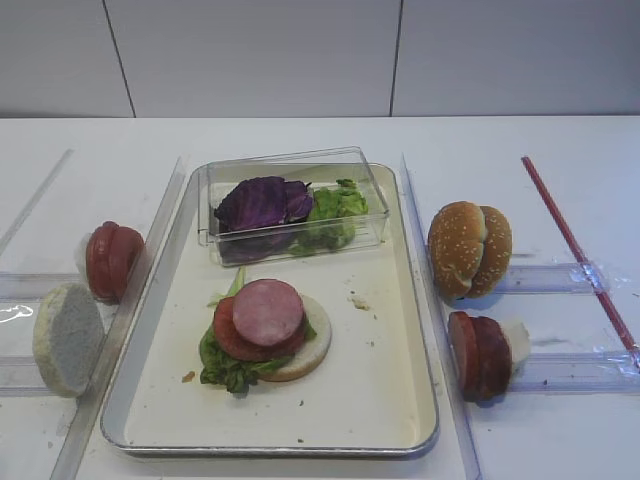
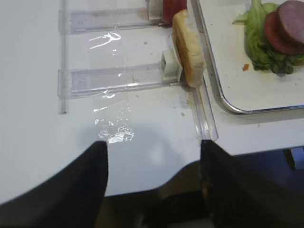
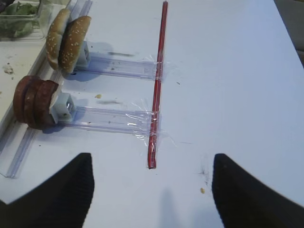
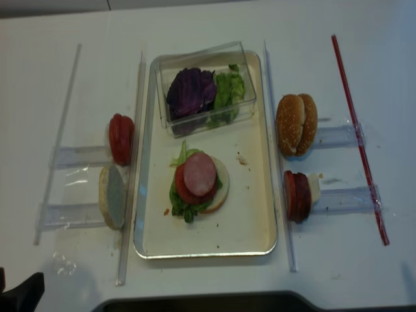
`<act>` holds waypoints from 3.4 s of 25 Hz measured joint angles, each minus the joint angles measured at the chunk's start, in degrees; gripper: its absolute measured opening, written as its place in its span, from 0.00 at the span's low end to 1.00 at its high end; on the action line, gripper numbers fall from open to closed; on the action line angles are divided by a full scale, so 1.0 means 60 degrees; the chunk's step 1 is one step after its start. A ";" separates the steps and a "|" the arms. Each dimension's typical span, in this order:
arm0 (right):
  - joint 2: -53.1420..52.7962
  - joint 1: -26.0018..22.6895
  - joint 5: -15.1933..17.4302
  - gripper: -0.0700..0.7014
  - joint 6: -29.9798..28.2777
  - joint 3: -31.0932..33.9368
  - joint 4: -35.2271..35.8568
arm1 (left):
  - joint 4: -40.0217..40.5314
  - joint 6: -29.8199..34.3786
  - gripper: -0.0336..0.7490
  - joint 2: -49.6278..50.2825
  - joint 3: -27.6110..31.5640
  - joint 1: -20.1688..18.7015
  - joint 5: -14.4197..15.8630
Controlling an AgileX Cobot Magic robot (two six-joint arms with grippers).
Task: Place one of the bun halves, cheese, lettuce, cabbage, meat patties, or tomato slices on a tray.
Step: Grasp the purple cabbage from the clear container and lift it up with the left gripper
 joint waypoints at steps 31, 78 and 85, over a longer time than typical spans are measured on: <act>0.0000 0.0000 0.0000 0.78 0.0033 0.0000 0.0000 | -0.0133 -0.0337 0.56 1.0271 -0.7522 0.0000 0.0307; 0.0000 0.0000 0.0000 0.78 0.0015 0.0000 0.0000 | -0.0138 -0.0773 0.64 1.8899 -1.3747 -0.3634 0.0136; 0.0000 0.0000 0.0000 0.78 0.0035 0.0000 0.0000 | -0.0117 -0.0773 0.39 1.8945 -1.3785 -0.3634 0.0123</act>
